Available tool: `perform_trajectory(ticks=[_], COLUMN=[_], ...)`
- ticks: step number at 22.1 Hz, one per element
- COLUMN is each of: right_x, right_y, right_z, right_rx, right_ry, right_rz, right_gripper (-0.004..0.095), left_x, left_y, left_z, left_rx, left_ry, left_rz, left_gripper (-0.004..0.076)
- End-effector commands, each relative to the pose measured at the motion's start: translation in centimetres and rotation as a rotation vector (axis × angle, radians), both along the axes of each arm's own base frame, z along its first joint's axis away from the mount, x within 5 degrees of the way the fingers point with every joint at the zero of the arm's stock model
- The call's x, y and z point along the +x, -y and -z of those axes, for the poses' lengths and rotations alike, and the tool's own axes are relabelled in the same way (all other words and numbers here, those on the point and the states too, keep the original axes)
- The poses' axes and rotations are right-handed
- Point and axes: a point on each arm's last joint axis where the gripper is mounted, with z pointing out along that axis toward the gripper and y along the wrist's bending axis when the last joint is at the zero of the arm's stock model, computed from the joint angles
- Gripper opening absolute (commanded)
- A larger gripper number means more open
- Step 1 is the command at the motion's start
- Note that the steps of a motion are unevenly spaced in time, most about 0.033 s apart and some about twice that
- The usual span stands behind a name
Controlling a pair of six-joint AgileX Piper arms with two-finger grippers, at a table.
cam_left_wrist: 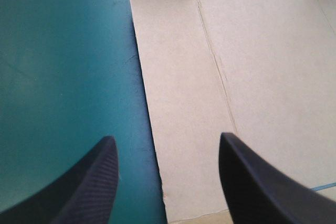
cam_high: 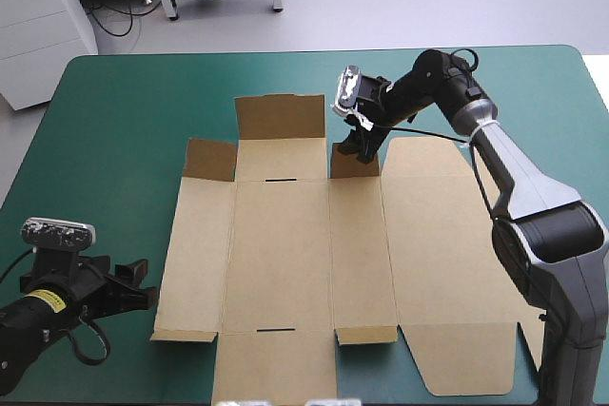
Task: Fold the box
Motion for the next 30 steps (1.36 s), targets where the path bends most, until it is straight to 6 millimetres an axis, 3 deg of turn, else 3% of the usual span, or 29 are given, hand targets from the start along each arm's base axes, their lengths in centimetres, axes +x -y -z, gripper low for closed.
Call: perform_trajectory(ticks=[1,4,6,10,14,18,20,23,30], right_x=[-1.8,-2.7,-3.5,-5.4,-10.2,-15.4,-17.8,-21.6,-25.3], right_y=[1.0,2.0,4.5,8.9,14.1,17.4,18.1,17.5,16.4], right_z=[-7.2,-9.7,-12.3,-15.2,-16.9,-15.9,-15.5,-15.0,-14.0], right_rx=[0.075,0.050,0.091,0.251,0.298,0.292,0.314,0.373,0.457], right_ry=[0.101,0.068,0.017,-0.042,-0.046,-0.069,-0.062,-0.045,0.028], right_rz=[0.096,0.218,0.482,0.673,0.833,0.963,1.008,1.023,1.000], right_gripper=[0.0617,0.0617,0.0617,0.0616,0.0616,0.0617,0.0617,0.0617,0.0617], left_x=[0.6,1.3,2.9,4.4,4.2,4.5,4.8,5.1,6.1], left_y=[0.1,0.2,0.4,0.6,0.2,0.4,0.7,1.0,0.0], left_z=[-1.2,-1.0,-1.1,-0.8,0.3,2.6,3.3,4.2,5.2], left_rx=[-0.033,-0.023,-0.005,0.047,0.084,0.059,0.030,0.003,-0.027], left_ry=[0.051,-0.009,-0.091,-0.222,-0.294,-0.391,-0.420,-0.460,-0.481], left_rz=[-0.021,-0.017,-0.006,0.040,0.017,0.004,0.008,0.011,-0.049], left_gripper=[0.0408,0.0410,0.0413,0.0419,0.0419,0.0419,0.0419,0.0419,0.0419])
